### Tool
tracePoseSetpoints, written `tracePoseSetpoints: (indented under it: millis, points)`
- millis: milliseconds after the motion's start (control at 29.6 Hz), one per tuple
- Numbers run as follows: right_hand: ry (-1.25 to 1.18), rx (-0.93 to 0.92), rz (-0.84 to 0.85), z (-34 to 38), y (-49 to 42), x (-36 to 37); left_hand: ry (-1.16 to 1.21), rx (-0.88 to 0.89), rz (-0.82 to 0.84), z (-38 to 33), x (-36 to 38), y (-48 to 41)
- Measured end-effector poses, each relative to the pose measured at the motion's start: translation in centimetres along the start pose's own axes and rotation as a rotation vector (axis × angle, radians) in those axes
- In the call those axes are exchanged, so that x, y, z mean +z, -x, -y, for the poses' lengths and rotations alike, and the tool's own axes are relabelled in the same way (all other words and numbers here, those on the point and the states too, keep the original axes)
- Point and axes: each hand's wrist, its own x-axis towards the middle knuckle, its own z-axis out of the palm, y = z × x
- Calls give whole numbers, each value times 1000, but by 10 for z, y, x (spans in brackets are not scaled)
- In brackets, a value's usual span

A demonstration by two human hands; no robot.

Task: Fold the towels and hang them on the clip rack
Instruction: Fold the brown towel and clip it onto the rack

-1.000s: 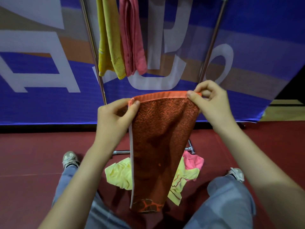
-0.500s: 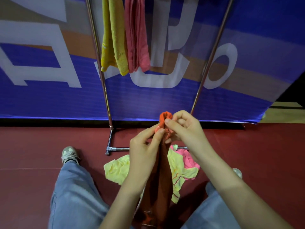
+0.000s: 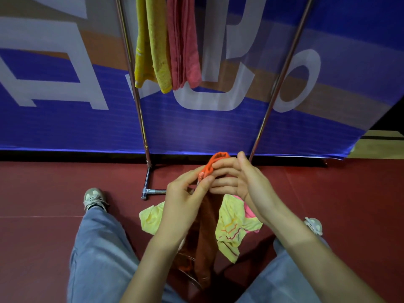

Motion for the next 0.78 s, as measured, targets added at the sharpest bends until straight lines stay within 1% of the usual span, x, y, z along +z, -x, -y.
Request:
tracePoseSetpoints:
  millis: [68,101,203,237,304,372,473,541,608,676,710,777]
  points:
    - [29,-18,2,-2,1,-3,1,-4,30,1,-2,1]
    - [68,-60,-36,-3,3,-4,7,-9,39,2,-3,2]
    - [265,-205,-256,-8,1,-15,54,-34,28,2,-5,3]
    - [324,-217,-276,-11,1,-20,69,-36,27,2,-6,3]
    - [414,-189,-206,-12,1,-23,92,-27,43,-1,-7,2]
    - [416,-188,-143,-12,0,-22,93,-21,52,-2,-10,1]
    - [356,-262,-203,-13,0,-19,37,-19,49,-3,-11,-2]
    - [348,-347,-240,-8,5,-12,41,-24,25,-10,-14,-4]
    - [301,-475,-230,9,12,-4,72,37,-2,-24,-21,-10]
    - [278,-575,-195,27,11,-1,37,131,-36,-35,-28,-21]
    - [300,-580,-194,30,5,-1,9,136,-38,-35,-28,-26]
    - [363,-514,-264,22,-11,-4,-47,80,-34,-24,-22,-33]
